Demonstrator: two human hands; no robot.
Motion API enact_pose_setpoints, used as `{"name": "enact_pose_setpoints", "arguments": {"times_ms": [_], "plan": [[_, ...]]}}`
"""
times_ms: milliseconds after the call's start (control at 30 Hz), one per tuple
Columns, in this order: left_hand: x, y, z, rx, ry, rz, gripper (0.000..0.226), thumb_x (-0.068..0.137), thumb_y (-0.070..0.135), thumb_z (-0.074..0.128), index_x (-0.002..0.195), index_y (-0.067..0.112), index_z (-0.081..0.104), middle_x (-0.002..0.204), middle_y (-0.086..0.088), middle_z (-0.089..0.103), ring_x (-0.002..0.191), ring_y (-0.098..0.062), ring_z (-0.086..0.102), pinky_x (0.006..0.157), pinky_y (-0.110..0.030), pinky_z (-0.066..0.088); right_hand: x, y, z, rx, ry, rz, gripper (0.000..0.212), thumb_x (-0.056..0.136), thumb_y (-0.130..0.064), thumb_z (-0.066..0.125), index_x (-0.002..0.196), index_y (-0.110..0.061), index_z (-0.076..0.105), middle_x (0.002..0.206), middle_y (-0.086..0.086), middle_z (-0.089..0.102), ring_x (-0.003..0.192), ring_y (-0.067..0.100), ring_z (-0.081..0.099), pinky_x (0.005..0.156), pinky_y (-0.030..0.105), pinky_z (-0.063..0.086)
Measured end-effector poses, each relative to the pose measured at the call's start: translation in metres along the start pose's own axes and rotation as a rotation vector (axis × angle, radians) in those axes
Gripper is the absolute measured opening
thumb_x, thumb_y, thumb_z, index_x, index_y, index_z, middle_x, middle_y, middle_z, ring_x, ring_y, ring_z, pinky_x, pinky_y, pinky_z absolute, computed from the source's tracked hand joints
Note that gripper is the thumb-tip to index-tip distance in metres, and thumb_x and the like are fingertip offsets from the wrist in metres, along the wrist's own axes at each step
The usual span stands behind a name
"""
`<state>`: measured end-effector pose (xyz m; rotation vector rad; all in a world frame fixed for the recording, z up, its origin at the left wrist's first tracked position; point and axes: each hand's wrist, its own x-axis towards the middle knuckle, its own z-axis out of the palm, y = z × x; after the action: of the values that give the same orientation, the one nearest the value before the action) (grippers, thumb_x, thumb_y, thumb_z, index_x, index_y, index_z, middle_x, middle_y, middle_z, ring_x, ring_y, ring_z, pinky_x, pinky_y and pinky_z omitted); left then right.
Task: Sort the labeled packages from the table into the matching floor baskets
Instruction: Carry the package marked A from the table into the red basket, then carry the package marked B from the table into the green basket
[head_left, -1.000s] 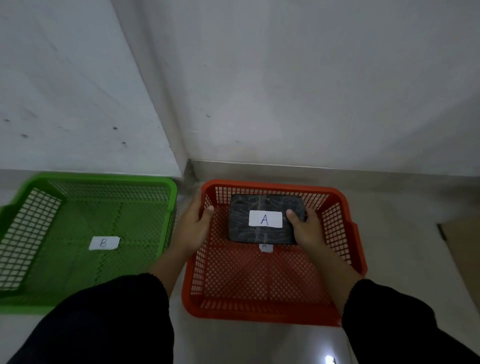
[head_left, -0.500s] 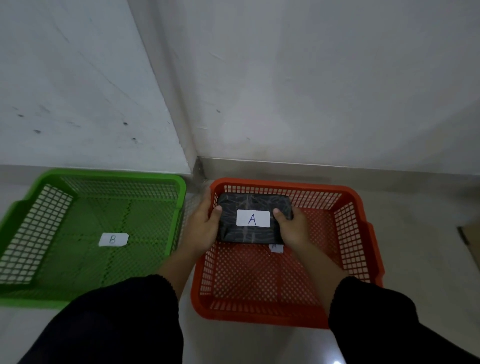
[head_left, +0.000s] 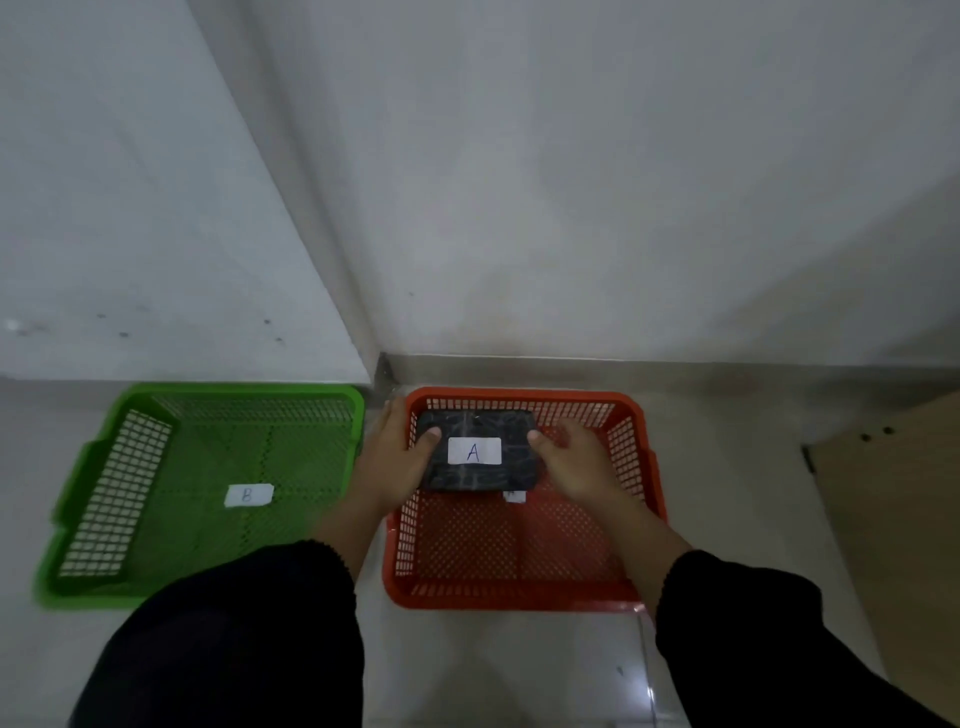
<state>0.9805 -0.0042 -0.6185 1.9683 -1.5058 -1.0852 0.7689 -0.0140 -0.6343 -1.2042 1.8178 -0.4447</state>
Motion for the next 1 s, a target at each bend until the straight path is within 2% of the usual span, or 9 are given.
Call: {"name": "enact_pose_setpoints", "arguments": {"times_ms": [100,167,233,300,400,633,700,800,1000], "plan": [[-0.032,0.064,-0.038,-0.029,-0.032,0.003,0.047,0.091,0.035,0.049,0.134,0.016,0.041,0.14,-0.009,0.046,0.116,-0.011,0.038,0.095,-0.03,0.029,-0.041,-0.048,-0.052,-0.047,-0.052,-0.006,0.057,0.088,-0.046,0.051,0.132,-0.009,0.05,0.14,0.012,0.051,0.126,0.028,0.049,0.106,0.039,0.039],[-0.052,0.113,-0.072,0.024,-0.082,-0.003,0.053,0.091,0.041,0.047,0.138,0.018,0.037,0.145,-0.01,0.044,0.123,-0.018,0.044,0.105,-0.034,0.034,-0.072,-0.088,-0.092,-0.094,-0.068,-0.024,0.058,0.087,-0.051,0.049,0.131,-0.012,0.05,0.14,0.009,0.052,0.126,0.026,0.05,0.106,0.038,0.039],[-0.073,0.164,-0.109,0.1,-0.123,0.001,0.058,0.091,0.044,0.044,0.142,0.019,0.033,0.149,-0.01,0.039,0.133,-0.027,0.04,0.111,-0.042,0.033,-0.107,-0.131,-0.133,-0.154,-0.056,-0.024,0.065,0.087,-0.055,0.046,0.137,-0.014,0.043,0.146,0.008,0.044,0.132,0.025,0.043,0.109,0.038,0.034],[-0.096,0.219,-0.148,0.14,-0.14,0.019,0.059,0.091,0.045,0.043,0.143,0.02,0.03,0.152,-0.007,0.035,0.137,-0.026,0.035,0.114,-0.04,0.028,-0.142,-0.178,-0.177,-0.185,-0.048,-0.041,0.069,0.087,-0.055,0.044,0.142,-0.014,0.035,0.152,0.008,0.034,0.139,0.024,0.032,0.114,0.043,0.027],[-0.133,0.305,-0.209,0.171,-0.162,0.063,0.059,0.091,0.049,0.041,0.143,0.022,0.031,0.152,-0.003,0.034,0.138,-0.023,0.034,0.113,-0.038,0.026,-0.197,-0.247,-0.247,-0.2,-0.016,-0.086,0.069,0.088,-0.056,0.042,0.143,-0.014,0.032,0.153,0.007,0.031,0.14,0.023,0.029,0.115,0.046,0.025],[-0.214,0.493,-0.321,0.251,-0.151,0.227,0.055,0.091,0.05,0.041,0.138,0.021,0.04,0.143,-0.005,0.047,0.13,-0.023,0.044,0.105,-0.036,0.033,-0.322,-0.383,-0.398,-0.296,0.128,-0.162,0.064,0.089,-0.057,0.037,0.141,-0.02,0.034,0.15,0.005,0.037,0.135,0.025,0.038,0.113,0.048,0.025],[-0.234,0.526,-0.334,0.25,-0.154,0.262,0.053,0.09,0.05,0.042,0.135,0.022,0.043,0.139,-0.004,0.051,0.127,-0.022,0.047,0.101,-0.035,0.035,-0.35,-0.403,-0.428,-0.313,0.169,-0.178,0.063,0.089,-0.058,0.037,0.14,-0.021,0.034,0.149,0.005,0.039,0.133,0.025,0.041,0.112,0.047,0.026],[-0.266,0.568,-0.34,0.281,-0.181,0.336,0.052,0.09,0.049,0.043,0.135,0.022,0.043,0.139,-0.004,0.051,0.127,-0.022,0.047,0.101,-0.035,0.036,-0.393,-0.418,-0.472,-0.347,0.239,-0.215,0.064,0.089,-0.057,0.037,0.141,-0.02,0.033,0.15,0.006,0.038,0.137,0.025,0.036,0.113,0.047,0.025],[-0.32,0.641,-0.303,0.325,-0.227,0.507,0.054,0.091,0.048,0.042,0.137,0.022,0.04,0.144,-0.002,0.046,0.131,-0.021,0.043,0.108,-0.04,0.033,-0.458,-0.386,-0.551,-0.373,0.407,-0.183,0.064,0.088,-0.058,0.036,0.142,-0.024,0.032,0.151,0.003,0.035,0.14,0.022,0.029,0.11,0.045,0.02]]}}
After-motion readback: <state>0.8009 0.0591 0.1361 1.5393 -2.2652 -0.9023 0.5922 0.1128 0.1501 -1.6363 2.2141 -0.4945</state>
